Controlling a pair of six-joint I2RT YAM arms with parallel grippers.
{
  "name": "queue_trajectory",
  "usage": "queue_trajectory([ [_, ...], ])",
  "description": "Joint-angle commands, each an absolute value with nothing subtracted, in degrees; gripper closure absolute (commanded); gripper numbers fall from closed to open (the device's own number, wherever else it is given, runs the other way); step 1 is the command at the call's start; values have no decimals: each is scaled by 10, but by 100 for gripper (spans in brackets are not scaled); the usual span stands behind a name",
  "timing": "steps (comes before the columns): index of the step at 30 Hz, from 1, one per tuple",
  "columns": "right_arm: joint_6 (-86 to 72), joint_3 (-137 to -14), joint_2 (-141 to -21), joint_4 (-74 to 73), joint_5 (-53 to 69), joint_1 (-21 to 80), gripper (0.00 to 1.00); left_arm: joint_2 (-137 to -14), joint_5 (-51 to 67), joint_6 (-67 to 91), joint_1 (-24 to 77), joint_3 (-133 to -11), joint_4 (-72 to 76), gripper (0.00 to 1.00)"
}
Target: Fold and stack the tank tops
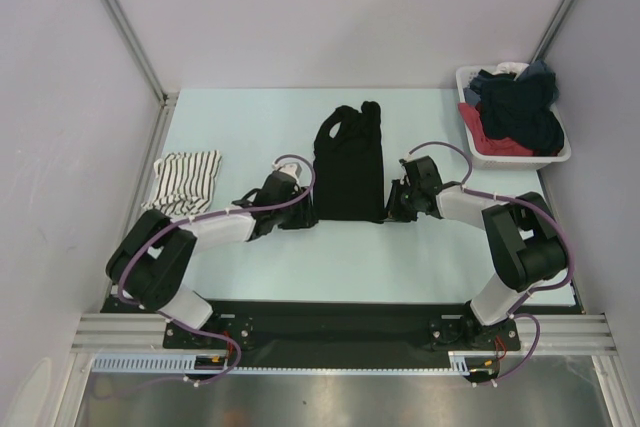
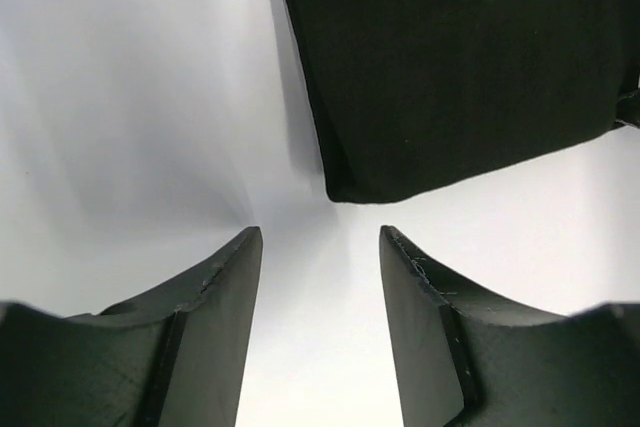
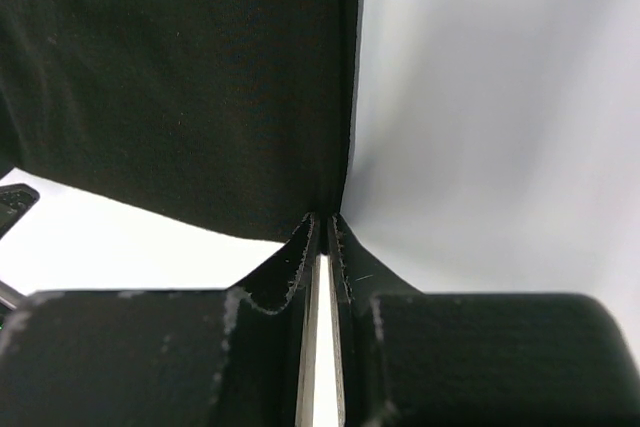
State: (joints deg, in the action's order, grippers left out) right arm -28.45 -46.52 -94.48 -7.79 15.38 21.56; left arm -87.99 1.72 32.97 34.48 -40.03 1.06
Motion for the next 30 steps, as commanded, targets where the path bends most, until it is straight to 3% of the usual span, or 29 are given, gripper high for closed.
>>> queue_trajectory([
  [1,-273,-459,-943,-101,139,223,89,-877,17,323,345,-438,4,44],
  [10,-273,-458,-944,-105,136,223,89,-912,23,323,344,-478,-5,54],
  [15,-273,-459,-943,-105,137,221,89,-941,27,322,344,-484,-6,69],
  [19,-273,-459,-942,-105,137,221,90,-957,35,325,344,-476,-2,74],
  [21,-273,-458,-942,-106,136,221,90,-966,42,324,344,-475,14,85],
  [22,-272,-458,-942,-106,138,221,90,-966,44,325,344,-475,14,100],
  [30,-267,-447,-925,-134,128,233,100,-926,40,319,345,-450,4,100],
])
